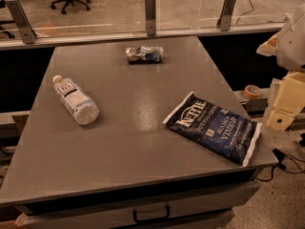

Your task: Move blue chip bag near redbull can

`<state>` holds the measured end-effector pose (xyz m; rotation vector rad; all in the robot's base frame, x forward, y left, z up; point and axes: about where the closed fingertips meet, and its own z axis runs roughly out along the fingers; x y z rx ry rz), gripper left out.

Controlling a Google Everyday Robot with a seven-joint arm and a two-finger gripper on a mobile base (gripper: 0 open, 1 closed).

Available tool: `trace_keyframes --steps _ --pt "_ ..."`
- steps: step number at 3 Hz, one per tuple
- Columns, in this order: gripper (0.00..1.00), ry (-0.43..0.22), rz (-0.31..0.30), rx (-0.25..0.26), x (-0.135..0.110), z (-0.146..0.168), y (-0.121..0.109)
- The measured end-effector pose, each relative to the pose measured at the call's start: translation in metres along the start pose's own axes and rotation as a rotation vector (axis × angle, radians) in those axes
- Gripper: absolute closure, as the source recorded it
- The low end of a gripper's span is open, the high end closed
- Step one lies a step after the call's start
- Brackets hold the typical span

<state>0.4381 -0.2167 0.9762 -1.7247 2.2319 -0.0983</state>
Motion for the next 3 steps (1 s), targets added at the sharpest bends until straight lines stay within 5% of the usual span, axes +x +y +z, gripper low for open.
trace_keyframes --steps 2,3 --pt "0.0 -0.023 -0.001 -0.01 -0.006 0.016 -0.007" --pt "0.0 -0.036 0.033 -0.07 -0.011 0.059 -0.009"
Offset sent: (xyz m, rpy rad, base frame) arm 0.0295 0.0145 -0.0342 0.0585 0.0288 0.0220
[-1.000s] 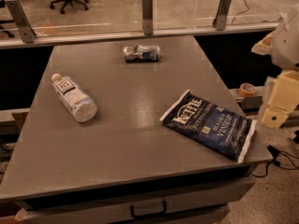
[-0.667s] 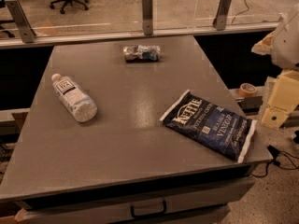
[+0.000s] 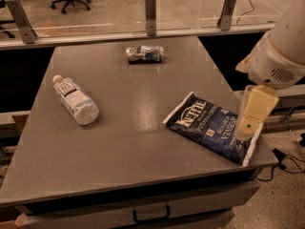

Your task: Move blue chip bag near redbull can

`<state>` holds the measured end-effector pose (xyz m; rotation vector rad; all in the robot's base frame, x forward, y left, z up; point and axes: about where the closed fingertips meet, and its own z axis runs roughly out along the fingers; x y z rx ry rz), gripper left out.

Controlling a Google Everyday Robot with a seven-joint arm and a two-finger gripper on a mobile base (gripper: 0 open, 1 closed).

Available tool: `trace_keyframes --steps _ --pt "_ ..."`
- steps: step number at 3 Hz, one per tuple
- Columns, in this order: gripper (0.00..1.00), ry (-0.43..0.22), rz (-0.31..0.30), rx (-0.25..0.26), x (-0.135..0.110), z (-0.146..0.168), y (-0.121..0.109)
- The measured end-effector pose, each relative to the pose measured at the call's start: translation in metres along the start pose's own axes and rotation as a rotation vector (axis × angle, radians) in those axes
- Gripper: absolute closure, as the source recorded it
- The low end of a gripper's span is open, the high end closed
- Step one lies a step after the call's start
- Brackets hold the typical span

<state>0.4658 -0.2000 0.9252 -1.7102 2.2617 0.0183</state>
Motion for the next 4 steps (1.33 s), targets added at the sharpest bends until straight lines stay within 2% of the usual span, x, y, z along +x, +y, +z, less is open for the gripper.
trace_keyframes --steps 1,2,3,4 --pt "0.0 -0.002 0.058 -0.068 -0.002 0.038 0.006" --pt "0.0 0.007 0.121 -0.091 0.005 0.064 0.011" --pt "0.18 0.0 0.173 -0.085 0.012 0.076 0.007" --pt "0.41 -0.001 0.21 -0.094 0.017 0.083 0.006"
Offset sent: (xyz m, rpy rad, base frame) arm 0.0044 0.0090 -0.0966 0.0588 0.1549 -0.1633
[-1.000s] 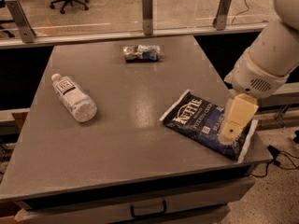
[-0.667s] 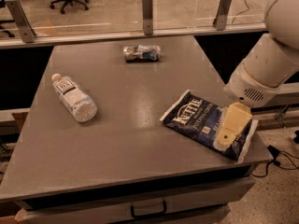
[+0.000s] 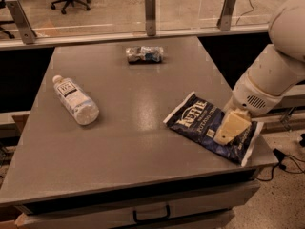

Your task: Move blue chip bag near redbull can

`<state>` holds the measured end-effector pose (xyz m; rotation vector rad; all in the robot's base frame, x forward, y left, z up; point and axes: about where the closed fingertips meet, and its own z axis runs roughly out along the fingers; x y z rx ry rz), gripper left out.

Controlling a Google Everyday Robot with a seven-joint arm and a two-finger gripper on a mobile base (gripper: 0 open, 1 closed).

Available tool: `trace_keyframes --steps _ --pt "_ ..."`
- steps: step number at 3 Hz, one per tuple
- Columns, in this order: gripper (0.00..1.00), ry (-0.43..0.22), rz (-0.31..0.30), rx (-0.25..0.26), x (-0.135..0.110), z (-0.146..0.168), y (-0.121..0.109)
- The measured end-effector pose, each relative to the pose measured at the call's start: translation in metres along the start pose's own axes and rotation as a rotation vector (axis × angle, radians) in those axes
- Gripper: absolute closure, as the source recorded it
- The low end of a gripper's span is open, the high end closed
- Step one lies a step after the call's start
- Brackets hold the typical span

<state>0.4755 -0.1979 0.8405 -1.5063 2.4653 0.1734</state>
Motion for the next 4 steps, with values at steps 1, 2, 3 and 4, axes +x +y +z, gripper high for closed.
trace_keyframes --steps 1,2,3,4 --pt "0.65 0.004 0.028 -0.004 0.0047 0.0023 -0.0041" --pt "0.88 0.004 0.027 -0.004 0.0043 0.0023 -0.0036" --pt "1.0 0.004 0.027 -0.003 0.0039 0.0014 -0.0035" --pt "1.0 0.004 0.027 -0.003 0.0038 0.0011 -0.0035"
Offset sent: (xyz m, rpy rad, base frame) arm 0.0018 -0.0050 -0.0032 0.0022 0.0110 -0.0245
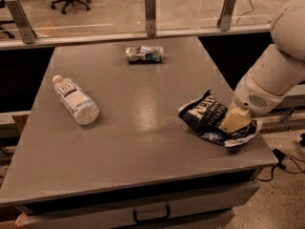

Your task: Move blue chip bag near redbull can

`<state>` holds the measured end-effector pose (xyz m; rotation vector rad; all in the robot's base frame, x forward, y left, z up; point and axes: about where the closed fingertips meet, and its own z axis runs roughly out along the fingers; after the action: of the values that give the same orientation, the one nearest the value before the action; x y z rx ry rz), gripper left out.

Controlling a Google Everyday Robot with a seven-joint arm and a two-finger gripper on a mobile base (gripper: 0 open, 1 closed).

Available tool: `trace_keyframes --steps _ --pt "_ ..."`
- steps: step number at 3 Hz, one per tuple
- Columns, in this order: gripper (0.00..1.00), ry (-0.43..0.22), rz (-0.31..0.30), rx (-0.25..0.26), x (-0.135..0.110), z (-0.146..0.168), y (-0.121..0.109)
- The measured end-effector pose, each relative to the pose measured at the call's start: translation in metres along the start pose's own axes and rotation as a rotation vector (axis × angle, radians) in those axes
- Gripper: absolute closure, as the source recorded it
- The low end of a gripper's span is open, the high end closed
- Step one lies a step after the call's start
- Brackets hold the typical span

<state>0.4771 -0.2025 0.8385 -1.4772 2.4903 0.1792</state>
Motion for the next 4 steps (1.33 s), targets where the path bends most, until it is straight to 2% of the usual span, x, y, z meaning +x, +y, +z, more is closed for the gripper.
trace_keyframes --steps 1,2,3,4 --pt "1.0 -0.046 -0.039 0.05 -0.01 -0.039 -0.006" --pt "1.0 -0.129 -0.077 0.09 -0.019 -0.094 -0.017" --pt "1.0 -0.153 -0.085 0.12 -0.027 -0.109 -0.022" --pt "1.0 -0.161 -0.087 0.113 -0.034 -0.103 -0.025"
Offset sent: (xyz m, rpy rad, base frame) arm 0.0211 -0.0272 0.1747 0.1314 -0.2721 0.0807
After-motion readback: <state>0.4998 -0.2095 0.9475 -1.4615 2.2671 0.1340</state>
